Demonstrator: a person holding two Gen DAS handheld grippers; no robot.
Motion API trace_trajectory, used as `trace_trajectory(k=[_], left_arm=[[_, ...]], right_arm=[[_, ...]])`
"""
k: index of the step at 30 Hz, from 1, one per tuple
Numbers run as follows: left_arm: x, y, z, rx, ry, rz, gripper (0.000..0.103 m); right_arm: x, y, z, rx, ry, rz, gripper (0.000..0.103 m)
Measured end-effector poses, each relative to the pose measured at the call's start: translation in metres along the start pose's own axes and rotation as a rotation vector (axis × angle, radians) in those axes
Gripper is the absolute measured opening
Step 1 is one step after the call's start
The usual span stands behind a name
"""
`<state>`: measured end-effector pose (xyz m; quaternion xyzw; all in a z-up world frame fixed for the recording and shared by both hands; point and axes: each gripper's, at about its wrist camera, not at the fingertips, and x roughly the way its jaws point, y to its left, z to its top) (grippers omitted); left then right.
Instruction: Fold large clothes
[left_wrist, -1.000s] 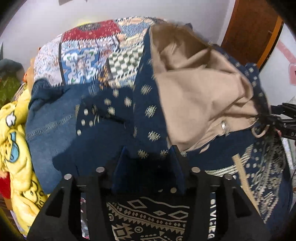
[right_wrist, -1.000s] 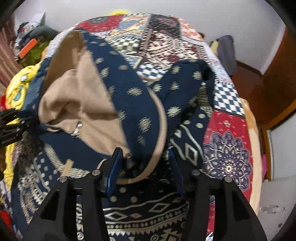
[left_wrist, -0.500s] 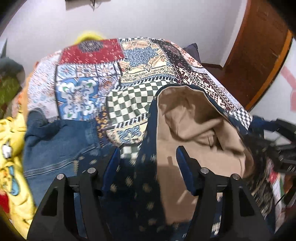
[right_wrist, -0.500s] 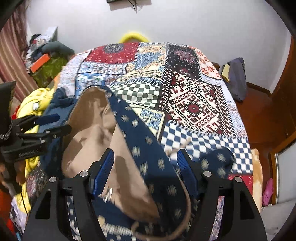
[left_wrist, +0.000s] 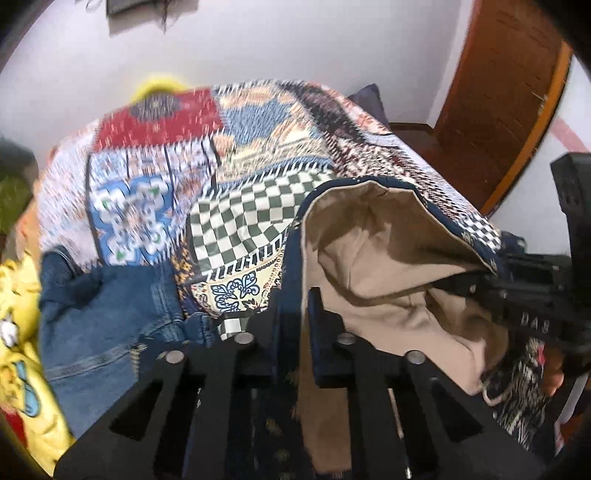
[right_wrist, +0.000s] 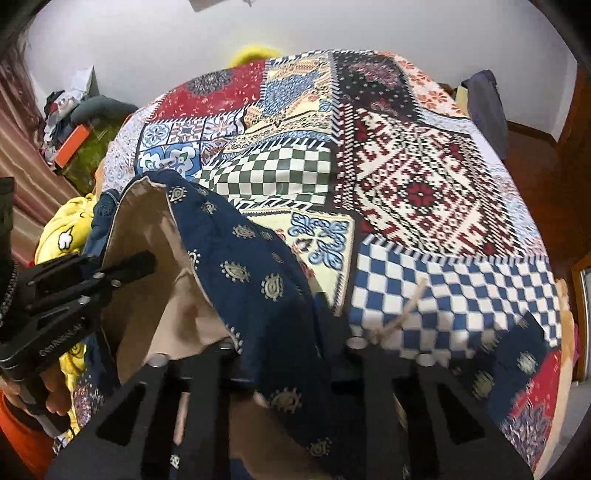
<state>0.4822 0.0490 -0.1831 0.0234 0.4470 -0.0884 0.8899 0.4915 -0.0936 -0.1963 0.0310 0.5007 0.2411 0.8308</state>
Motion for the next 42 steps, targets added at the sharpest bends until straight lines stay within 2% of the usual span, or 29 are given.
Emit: trace_trajectory(k=[5,9,14,17,22,23,24,25,26,27,28,30,34,36,38,42], left_arm=[[-0.057,-0.018,-0.018,0.065,-0.063,-0.025,0.009],[-0.096,-0.028,-0.040,0.078,-0.074,-0.073,0.009],[-0.118,-0.033,-0.070,0.079,-0.037,-0.082,0.009],[-0.122,-0.037,-0.093,0.094,-0.006,-0.063,0.009],[-0.131,-0.040,-0.121,0.080,0.044,-0.081,0.011],[-0.134,-0.043,-0.125,0.086,0.043,-0.077,0.013],[-0.140,-0.047,-0.130,0.103,0.034,-0.064,0.020],[-0.145,-0.050,-0.131,0.117,0.020,-0.049,0.034],[-0.150,-0.053,-0.132,0.128,0.002,-0.035,0.042],[-0.156,-0.057,-0.132,0.137,-0.021,-0.019,0.056],[-0.161,-0.060,-0.130,0.140,-0.035,-0.022,0.059],[-0.164,-0.065,-0.123,0.131,-0.036,-0.047,0.060],[-0.160,-0.073,-0.106,0.070,-0.051,-0.068,0.076],[-0.150,-0.077,-0.100,0.044,-0.041,-0.088,0.081],[-0.134,-0.080,-0.098,0.036,-0.012,-0.062,0.081],[-0.106,-0.079,-0.108,0.040,0.031,-0.006,0.081]], right_arm=[[-0.042,-0.001,-0.019,0.016,-0.061,0.051,0.011],[-0.085,0.011,-0.047,-0.023,-0.106,0.097,0.011],[-0.109,0.030,-0.089,-0.112,-0.084,0.090,0.011],[-0.111,0.038,-0.116,-0.155,-0.058,0.068,0.011],[-0.106,0.048,-0.155,-0.223,0.009,0.042,0.015],[-0.104,0.049,-0.162,-0.235,0.019,0.041,0.015],[-0.103,0.050,-0.169,-0.245,0.032,0.040,0.015],[-0.101,0.051,-0.173,-0.254,0.043,0.039,0.015],[-0.098,0.053,-0.180,-0.271,0.059,0.041,0.015],[-0.096,0.055,-0.185,-0.284,0.072,0.041,0.015],[-0.093,0.057,-0.189,-0.298,0.086,0.035,0.015],[-0.090,0.060,-0.197,-0.320,0.098,0.018,0.015],[-0.085,0.060,-0.209,-0.326,0.129,0.003,0.023],[-0.085,0.061,-0.214,-0.323,0.140,0.010,0.028],[-0.088,0.061,-0.220,-0.327,0.149,0.007,0.044],[-0.104,0.061,-0.228,-0.339,0.127,-0.001,0.047]])
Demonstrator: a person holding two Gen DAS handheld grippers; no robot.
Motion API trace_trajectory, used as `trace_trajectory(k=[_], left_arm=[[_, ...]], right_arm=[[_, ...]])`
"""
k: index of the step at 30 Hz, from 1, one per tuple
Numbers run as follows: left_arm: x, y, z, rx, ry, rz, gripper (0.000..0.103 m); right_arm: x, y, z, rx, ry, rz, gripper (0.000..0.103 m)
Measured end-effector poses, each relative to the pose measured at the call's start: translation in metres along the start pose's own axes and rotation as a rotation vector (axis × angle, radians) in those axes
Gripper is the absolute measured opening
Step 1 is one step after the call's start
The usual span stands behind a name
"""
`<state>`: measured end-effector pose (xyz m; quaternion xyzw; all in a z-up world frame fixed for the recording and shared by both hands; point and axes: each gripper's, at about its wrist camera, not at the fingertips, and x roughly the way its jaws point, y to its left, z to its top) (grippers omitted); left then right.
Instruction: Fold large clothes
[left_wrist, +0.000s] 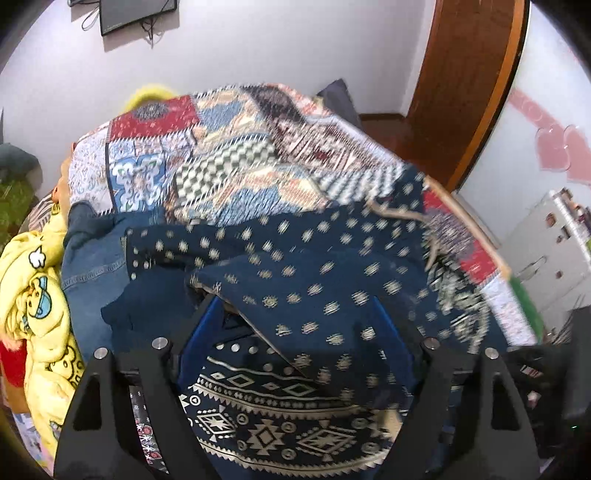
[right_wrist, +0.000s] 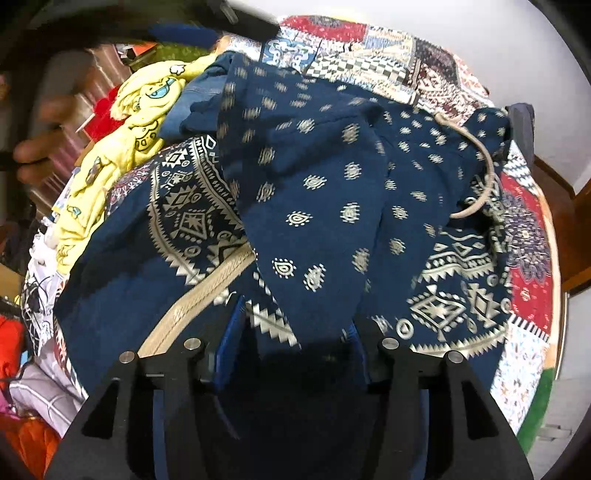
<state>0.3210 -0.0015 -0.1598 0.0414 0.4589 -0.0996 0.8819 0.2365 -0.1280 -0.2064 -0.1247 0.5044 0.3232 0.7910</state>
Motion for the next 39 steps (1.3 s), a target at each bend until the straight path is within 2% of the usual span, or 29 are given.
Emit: trace_trajectory(k=[2,4,7,9,12,13,17,22,26,31,35,39], left_arm=[[0.019,0.006,-0.012,0.013,0.042,0.076,0.081],[0.034,0.015,-0.027,0.016,0.085,0.120,0.081],[0.052,0.034,-0.056,-0.028,0.154,0.123,0.081],[0.059,0.047,-0.074,-0.071,0.188,0.099,0.081],[0.053,0.064,-0.094,-0.153,0.184,0.034,0.081],[0.051,0.067,-0.100,-0.162,0.186,0.034,0.081],[0.040,0.075,-0.121,-0.164,0.177,0.055,0.081],[0.019,0.075,-0.138,-0.098,0.153,0.139,0.081],[-0.005,0.082,-0.148,-0.103,0.118,0.154,0.081],[-0.029,0.110,-0.147,-0.201,0.083,0.121,0.081],[-0.039,0.133,-0.162,-0.289,0.125,0.039,0.081],[-0.044,0.136,-0.186,-0.340,0.168,0.005,0.081]], right_arm=[[-0.010,-0.006,-0.001,0.013,-0.017,0.000,0.047],[-0.019,-0.014,0.001,0.041,-0.040,-0.012,0.047],[-0.031,-0.029,0.006,0.091,-0.082,-0.024,0.048],[-0.033,-0.037,0.012,0.125,-0.101,-0.031,0.049],[-0.028,-0.049,0.025,0.179,-0.119,-0.045,0.050],[-0.025,-0.050,0.030,0.190,-0.121,-0.049,0.050],[-0.001,-0.048,0.039,0.221,-0.095,-0.056,0.050],[0.043,-0.033,0.029,0.180,0.015,-0.093,0.050],[0.034,-0.029,0.019,0.165,0.004,-0.122,0.056],[-0.004,-0.039,0.002,0.187,-0.024,-0.119,0.056],[-0.031,-0.057,-0.025,0.233,-0.057,-0.149,0.060],[-0.044,-0.078,-0.053,0.328,-0.055,-0.175,0.060]])
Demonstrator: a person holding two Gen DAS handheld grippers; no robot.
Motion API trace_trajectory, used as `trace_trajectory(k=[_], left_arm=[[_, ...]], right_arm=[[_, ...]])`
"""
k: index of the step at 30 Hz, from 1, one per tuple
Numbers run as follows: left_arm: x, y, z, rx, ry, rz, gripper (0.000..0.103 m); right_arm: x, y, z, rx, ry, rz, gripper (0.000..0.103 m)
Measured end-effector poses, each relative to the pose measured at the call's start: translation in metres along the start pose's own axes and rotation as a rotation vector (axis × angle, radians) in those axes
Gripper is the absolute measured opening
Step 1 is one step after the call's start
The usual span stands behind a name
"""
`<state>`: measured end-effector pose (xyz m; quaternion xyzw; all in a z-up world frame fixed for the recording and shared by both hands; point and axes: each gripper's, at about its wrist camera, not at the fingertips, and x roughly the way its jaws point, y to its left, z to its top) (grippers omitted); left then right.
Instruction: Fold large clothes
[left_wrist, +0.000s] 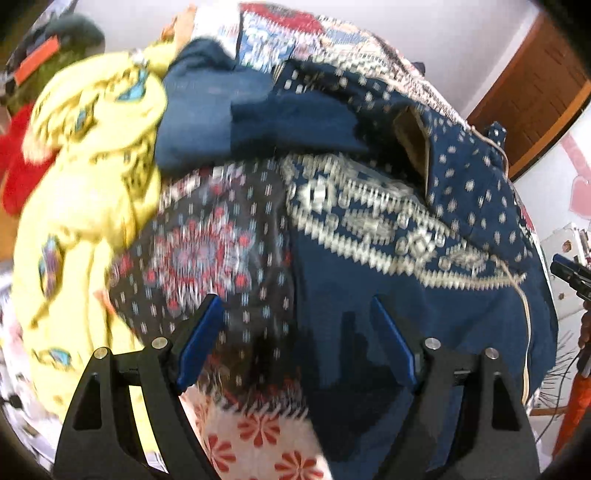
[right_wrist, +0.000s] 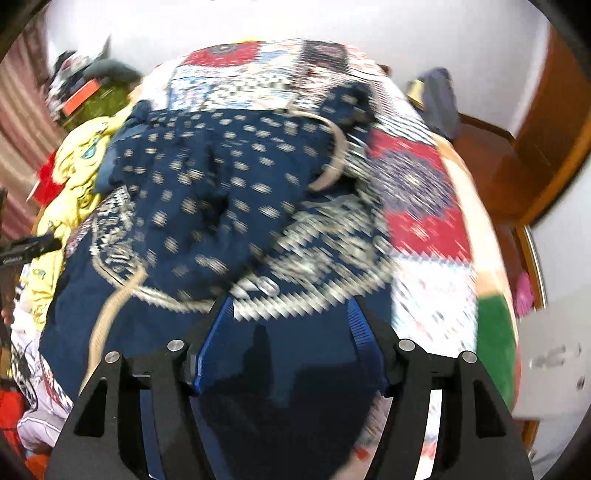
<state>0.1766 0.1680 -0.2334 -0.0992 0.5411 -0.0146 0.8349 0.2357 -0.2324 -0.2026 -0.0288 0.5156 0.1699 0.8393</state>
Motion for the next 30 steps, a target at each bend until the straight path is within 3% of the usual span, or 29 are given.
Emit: trace_trajectory(k=[6,8,13,14,16,18,19,20,24,30], left_arm=[[0.015,0.003,-0.032,-0.026,0.079,-0.101,0.081],[0.022,0.000,-0.042,-0.035,0.101,-0.138,0.076],[0.025,-0.009,-0.054,-0.051,0.096,-0.224,0.041],[0.025,-0.010,-0.054,-0.050,0.091,-0.224,0.039],[0.021,-0.016,-0.054,-0.022,0.076,-0.202,0.019],[0.015,-0.021,-0.050,0.001,0.059,-0.172,0.012],[0.010,-0.022,-0.047,0.004,0.045,-0.176,0.010],[0.005,-0.025,-0.044,0.009,0.026,-0.178,0.010],[-0.020,-0.033,-0.025,0.049,-0.078,-0.163,0.009],[-0.071,-0.042,0.030,0.083,-0.269,-0.143,0.008]], right_arm=[[0.008,-0.025,-0.027,0.147,0.048,0.047,0.060],[0.013,-0.025,-0.033,0.170,0.068,0.068,0.060],[0.014,-0.021,-0.038,0.184,0.031,0.126,0.062],[0.015,-0.021,-0.039,0.192,0.026,0.141,0.062],[0.018,-0.021,-0.040,0.222,0.014,0.190,0.060],[0.021,-0.017,-0.036,0.218,0.020,0.215,0.042],[0.022,-0.013,-0.031,0.201,0.035,0.222,0.020],[0.023,-0.010,-0.027,0.191,0.040,0.224,0.011],[0.013,0.000,-0.008,0.139,-0.010,0.224,0.010],[-0.031,0.013,0.038,0.053,-0.185,0.213,0.009]])
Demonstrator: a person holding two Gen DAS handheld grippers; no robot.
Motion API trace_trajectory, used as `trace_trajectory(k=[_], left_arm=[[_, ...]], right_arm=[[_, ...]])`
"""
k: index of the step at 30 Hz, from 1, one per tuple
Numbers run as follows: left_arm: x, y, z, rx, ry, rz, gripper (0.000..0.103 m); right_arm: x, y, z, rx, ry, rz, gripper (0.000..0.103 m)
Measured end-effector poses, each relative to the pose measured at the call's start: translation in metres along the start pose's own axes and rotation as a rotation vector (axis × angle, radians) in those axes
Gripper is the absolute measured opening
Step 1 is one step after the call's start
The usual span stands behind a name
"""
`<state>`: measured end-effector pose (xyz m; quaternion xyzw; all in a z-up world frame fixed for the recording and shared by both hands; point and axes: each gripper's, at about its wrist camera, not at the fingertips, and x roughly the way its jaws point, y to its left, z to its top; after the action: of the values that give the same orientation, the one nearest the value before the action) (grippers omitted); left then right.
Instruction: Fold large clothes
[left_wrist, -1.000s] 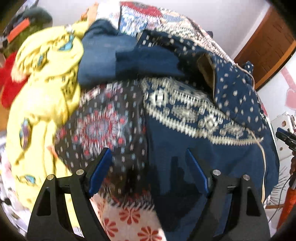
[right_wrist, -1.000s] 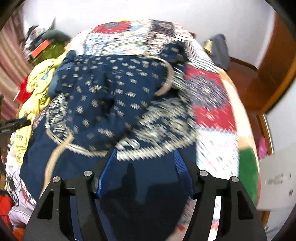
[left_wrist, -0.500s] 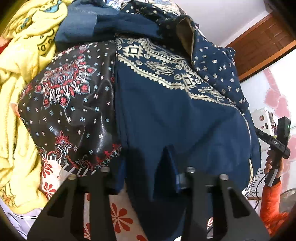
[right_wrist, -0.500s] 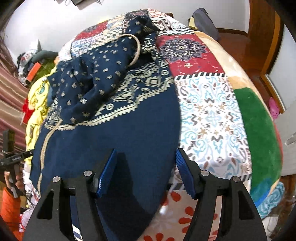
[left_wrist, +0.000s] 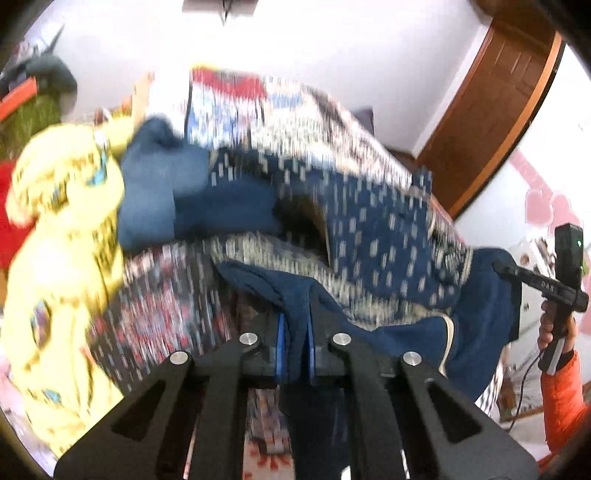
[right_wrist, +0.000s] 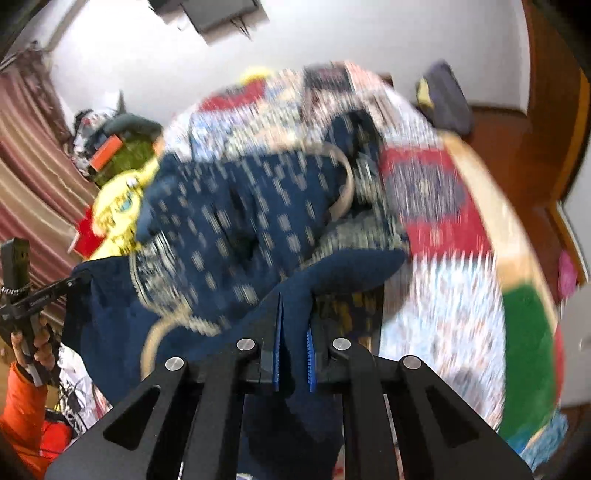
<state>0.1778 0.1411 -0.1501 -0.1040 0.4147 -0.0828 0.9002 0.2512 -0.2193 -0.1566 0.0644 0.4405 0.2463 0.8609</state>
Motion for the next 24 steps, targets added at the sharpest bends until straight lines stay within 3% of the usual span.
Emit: trace_trajectory(k=[6,9,14,16,20,24], left_arm=[[0.009,0.014,0.063,-0.074,-0.114,0.015,0.008],[0.041,0.032,0.091,-0.154,-0.127,0.051,0.008],[0.111,0.059,0.111,-0.221,-0.060,0.161,0.008],[0.150,0.073,0.112,-0.234,0.001,0.201,0.008],[0.197,0.086,0.100,-0.243,0.080,0.214,0.010],[0.208,0.083,0.096,-0.181,0.102,0.215,0.013]], right_arm=[[0.006,0.000,0.056,-0.042,-0.093,-0.036,0.009],[0.023,-0.016,0.083,0.000,-0.108,-0.041,0.009],[0.075,-0.045,0.120,0.053,-0.071,-0.091,0.009],[0.103,-0.057,0.128,0.068,-0.025,-0.112,0.009],[0.151,-0.079,0.125,0.096,0.080,-0.121,0.009],[0.152,-0.087,0.121,0.103,0.096,-0.079,0.012]])
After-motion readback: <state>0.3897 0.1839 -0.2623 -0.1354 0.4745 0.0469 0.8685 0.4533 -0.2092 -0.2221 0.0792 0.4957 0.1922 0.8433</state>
